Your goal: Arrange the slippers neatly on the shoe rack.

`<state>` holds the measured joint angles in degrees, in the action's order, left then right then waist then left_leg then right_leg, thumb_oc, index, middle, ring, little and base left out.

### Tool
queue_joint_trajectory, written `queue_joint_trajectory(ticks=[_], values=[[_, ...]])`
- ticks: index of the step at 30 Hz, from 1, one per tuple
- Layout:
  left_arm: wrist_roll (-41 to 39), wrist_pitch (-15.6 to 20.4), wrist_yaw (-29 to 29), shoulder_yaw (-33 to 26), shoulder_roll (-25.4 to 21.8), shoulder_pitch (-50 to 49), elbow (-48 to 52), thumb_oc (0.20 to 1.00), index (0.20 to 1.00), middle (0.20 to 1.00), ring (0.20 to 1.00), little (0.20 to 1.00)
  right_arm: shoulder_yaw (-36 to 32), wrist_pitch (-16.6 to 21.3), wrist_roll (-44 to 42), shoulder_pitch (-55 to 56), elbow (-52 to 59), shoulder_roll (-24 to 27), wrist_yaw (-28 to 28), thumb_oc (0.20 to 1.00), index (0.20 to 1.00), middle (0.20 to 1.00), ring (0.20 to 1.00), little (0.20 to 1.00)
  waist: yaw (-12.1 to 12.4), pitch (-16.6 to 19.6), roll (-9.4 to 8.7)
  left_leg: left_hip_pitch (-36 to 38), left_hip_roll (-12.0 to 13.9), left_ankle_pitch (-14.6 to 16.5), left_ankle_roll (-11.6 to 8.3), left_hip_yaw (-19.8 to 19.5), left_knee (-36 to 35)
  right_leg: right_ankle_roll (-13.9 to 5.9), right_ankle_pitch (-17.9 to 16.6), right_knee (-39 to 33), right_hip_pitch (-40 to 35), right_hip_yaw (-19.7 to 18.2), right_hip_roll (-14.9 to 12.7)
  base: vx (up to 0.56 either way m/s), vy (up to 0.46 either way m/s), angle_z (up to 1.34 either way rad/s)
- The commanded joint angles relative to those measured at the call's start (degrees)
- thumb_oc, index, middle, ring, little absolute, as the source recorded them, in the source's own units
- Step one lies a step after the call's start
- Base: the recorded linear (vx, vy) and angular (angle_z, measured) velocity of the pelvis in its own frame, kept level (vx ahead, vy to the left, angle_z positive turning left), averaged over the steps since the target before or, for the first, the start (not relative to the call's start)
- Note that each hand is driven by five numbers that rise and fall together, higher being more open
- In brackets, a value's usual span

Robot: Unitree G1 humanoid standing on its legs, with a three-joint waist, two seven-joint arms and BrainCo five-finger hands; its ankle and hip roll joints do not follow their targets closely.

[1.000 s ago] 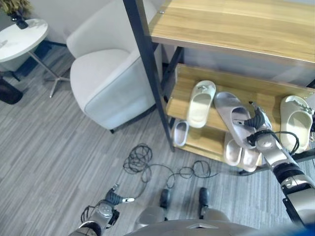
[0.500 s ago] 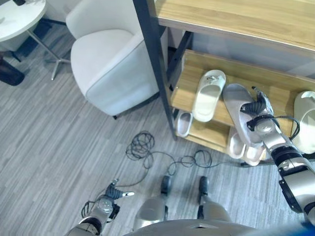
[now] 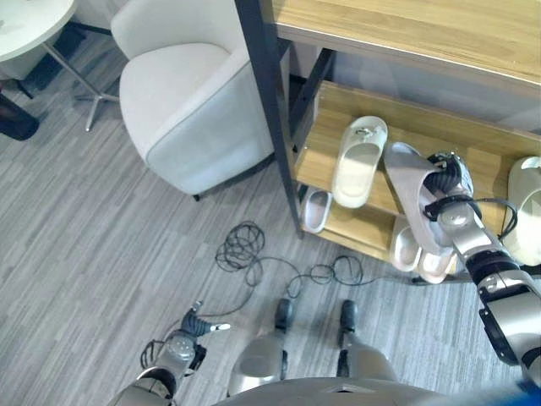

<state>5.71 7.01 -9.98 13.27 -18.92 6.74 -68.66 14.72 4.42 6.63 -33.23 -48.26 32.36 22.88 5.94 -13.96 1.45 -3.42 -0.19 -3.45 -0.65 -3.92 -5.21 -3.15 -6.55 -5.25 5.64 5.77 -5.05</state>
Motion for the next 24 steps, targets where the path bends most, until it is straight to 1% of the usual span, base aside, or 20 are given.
queue_joint_trajectory(ticks=[1, 2, 5, 8, 9, 10, 12, 14, 15, 16, 17, 18, 19, 20, 22, 23, 24], values=[[0.9, 0.2, -1.6, 2.9, -0.7, 2.2, -2.9, 1.0, 1.0, 1.0, 1.0, 1.0, -2.2, 1.2, 3.3, 2.8, 4.0, 1.9, 1.6, 0.2, 0.2, 0.2, 0.2, 0.2, 1.1, 1.7, 1.22, 0.9, 0.8, 5.4, -1.29, 0.6, 1.3, -4.43, 8.7, 1.3, -5.7, 1.4, -1.5, 0.0, 0.0, 0.0], [1.3, 0.0, -1.8, 2.0, -0.4, 1.7, -2.3, 1.0, 1.0, 1.0, 1.0, 1.0, -4.2, 0.9, 5.5, 6.0, 10.6, 2.2, 2.2, 0.2, 0.2, 0.2, 0.2, 0.2, 0.5, 2.0, 1.17, 1.6, 0.8, 5.7, -1.19, 0.9, 1.2, -4.5, 8.7, 1.3, -6.1, 1.1, -1.6, 0.01, 0.022, -0.03], [2.2, 0.1, -2.1, 0.5, 0.0, 1.0, -1.6, 1.0, 1.0, 1.0, 1.0, 1.0, -8.7, 0.9, 8.1, 13.3, 19.7, 1.8, 2.7, 0.2, 0.2, 0.2, 0.2, 0.2, -0.4, 2.5, 0.92, 2.6, 0.8, 6.1, -1.01, 1.3, 1.0, -4.58, 8.8, 1.2, -6.7, 0.7, -1.6, 0.01, 0.022, -0.03], [2.9, 0.1, -2.2, -1.5, 0.0, 0.5, -0.7, 1.0, 1.0, 1.0, 1.0, 1.0, -12.4, 1.9, 11.4, 20.7, 28.8, 1.5, 2.2, 0.2, 0.2, 0.2, 0.2, 0.2, -1.5, 3.1, 0.59, 3.0, 0.7, 5.9, -0.85, 1.7, 1.0, -4.69, 8.4, 1.4, -6.8, 0.2, -1.7, -0.01, 0.008, -0.01], [3.0, 0.1, -2.2, -1.4, 0.0, 0.4, -0.7, 1.0, 1.0, 1.0, 1.0, 1.0, -12.5, 1.8, 11.4, 21.0, 29.0, 1.5, 2.1, 0.2, 0.2, 0.2, 0.2, 0.2, -1.4, 3.3, 0.6, 3.4, 0.8, 6.4, -0.87, 1.8, 0.9, -4.71, 8.9, 1.3, -7.1, 0.2, -1.6, 0.03, 0.025, -0.03], [3.8, 0.1, -2.2, -2.6, 0.0, 0.1, -0.2, 1.0, 1.0, 1.0, 1.0, 1.0, -14.9, 2.6, 13.9, 25.9, 34.6, 1.2, 1.2, 0.2, 0.2, 0.2, 0.2, 0.2, -2.2, 3.7, 0.29, 3.5, 0.8, 6.1, -0.77, 2.0, 1.0, -4.77, 8.5, 1.6, -7.1, -0.1, -1.7, 0.03, 0.018, -0.05], [4.8, 0.4, -2.1, -3.3, -0.2, -1.1, 0.4, 1.0, 1.0, 1.0, 1.0, 1.0, -17.6, 3.7, 15.4, 31.7, 40.1, 0.6, 0.4, 0.2, 0.2, 0.2, 0.2, 0.2, -2.8, 4.3, -0.13, 4.3, 0.9, 6.5, -0.69, 2.4, 1.0, -4.82, 8.7, 1.9, -7.4, -0.4, -1.6, 0.02, 0.016, -0.11], [5.1, 0.3, -2.3, -3.7, -0.2, -1.4, 0.5, 1.0, 1.0, 1.0, 1.0, 1.0, -18.3, 4.2, 15.3, 34.1, 42.0, -0.2, -0.3, 0.2, 0.2, 0.2, 0.2, 0.2, -3.0, 4.5, -0.25, 4.6, 1.0, 6.6, -0.69, 2.6, 1.0, -4.86, 8.7, 2.0, -7.5, -0.6, -1.6, 0.02, 0.01, -0.17], [5.2, 0.4, -2.3, -5.2, -0.3, -3.4, 0.8, 1.0, 1.0, 1.0, 1.0, 1.0, -19.7, 5.2, 14.4, 38.7, 44.8, -1.3, -1.9, 0.2, 0.2, 0.2, 0.2, 0.2, -3.6, 4.9, -0.59, 5.0, 1.1, 6.9, -0.67, 3.0, 1.1, -4.96, 8.7, 2.3, -7.7, -1.1, -1.5, 0.03, -0.003, -0.21], [3.2, 0.5, -1.9, -7.6, 0.0, -5.2, 0.8, 1.0, 1.0, 1.0, 1.0, 1.0, -20.4, 5.8, 13.6, 43.2, 46.1, -2.5, -3.7, 0.2, 0.2, 0.2, 0.2, 0.2, -3.8, 5.2, -0.99, 5.5, 1.3, 7.0, -0.71, 3.3, 1.2, -4.95, 8.8, 2.6, -7.8, -1.5, -1.4, 0.03, -0.003, -0.21], [3.2, 0.5, -1.9, -7.6, 0.0, -5.3, 0.8, 1.0, 1.0, 1.0, 1.0, 1.0, -20.4, 5.7, 13.6, 43.3, 46.2, -2.5, -3.8, 0.2, 0.2, 0.2, 0.2, 0.2, -3.7, 5.2, -1.0, 5.6, 1.3, 7.0, -0.71, 3.3, 1.2, -4.95, 8.9, 2.6, -7.9, -1.6, -1.4, 0.02, -0.008, -0.14], [1.7, 0.5, -2.1, -9.3, -0.1, -6.0, 0.8, 1.0, 1.0, 1.0, 1.0, 1.0, -20.8, 5.9, 12.9, 45.3, 46.4, -3.2, -4.7, 0.2, 0.2, 0.2, 0.2, 0.2, -3.9, 5.3, -1.17, 5.7, 1.3, 7.1, -0.75, 3.5, 1.4, -4.94, 8.9, 2.8, -7.9, -1.7, -1.4, 0.0, 0.0, -0.16], [1.6, 0.5, -2.1, -9.3, -0.2, -6.1, 0.8, 1.0, 1.0, 1.0, 1.0, 1.0, -20.8, 5.8, 12.8, 45.4, 46.5, -3.2, -4.7, 0.2, 0.2, 0.2, 0.2, 0.2, -3.9, 5.3, -1.19, 5.7, 1.3, 7.1, -0.76, 3.5, 1.4, -4.94, 8.9, 2.8, -7.9, -1.7, -1.4, 0.0, -0.016, -0.19], [-0.4, 0.8, -2.4, -11.6, -1.3, -7.8, 2.6, 1.0, 1.0, 1.0, 1.0, 1.0, -21.5, 6.0, 11.0, 48.9, 46.9, -4.1, -6.3, 0.2, 0.2, 0.2, 0.2, 0.2, -3.9, 5.3, -1.63, 5.8, 1.5, 7.5, -0.81, 3.8, 2.1, -4.95, 9.1, 3.3, -8.0, -2.1, -1.3, 0.0, -0.022, -0.16], [-1.5, 1.0, -2.5, -12.4, -1.8, -8.4, 4.0, 1.0, 1.0, 1.0, 1.0, 1.0, -21.5, 6.3, 10.0, 50.6, 46.8, -4.5, -7.3, 0.2, 0.2, 0.2, 0.2, 0.2, -4.0, 5.2, -1.87, 5.8, 1.6, 7.8, -0.81, 3.9, 2.7, -4.94, 9.2, 3.6, -7.9, -2.3, -1.3, 0.0, -0.022, -0.08], [-3.3, 1.5, -3.3, -14.7, -3.2, -9.4, 7.4, 1.0, 1.0, 1.0, 1.0, 1.0, -22.0, 6.6, 9.3, 53.2, 47.2, -4.8, -8.7, 0.2, 0.2, 0.2, 0.2, 0.2, -4.2, 4.9, -2.28, 5.7, 1.7, 8.2, -0.86, 4.0, 3.9, -4.82, 9.5, 4.5, -7.7, -2.6, -1.2, 0.03, -0.019, -0.04], [-3.3, 1.5, -3.3, -14.7, -3.2, -9.5, 7.4, 1.0, 1.0, 1.0, 1.0, 1.0, -22.0, 6.6, 9.3, 53.3, 47.2, -4.8, -8.7, 0.2, 0.2, 0.2, 0.2, 0.2, -4.2, 5.0, -2.22, 6.1, 1.8, 8.8, -0.88, 4.0, 3.8, -4.84, 10.0, 4.5, -8.1, -2.6, -1.1, 0.01, -0.055, -0.05]])
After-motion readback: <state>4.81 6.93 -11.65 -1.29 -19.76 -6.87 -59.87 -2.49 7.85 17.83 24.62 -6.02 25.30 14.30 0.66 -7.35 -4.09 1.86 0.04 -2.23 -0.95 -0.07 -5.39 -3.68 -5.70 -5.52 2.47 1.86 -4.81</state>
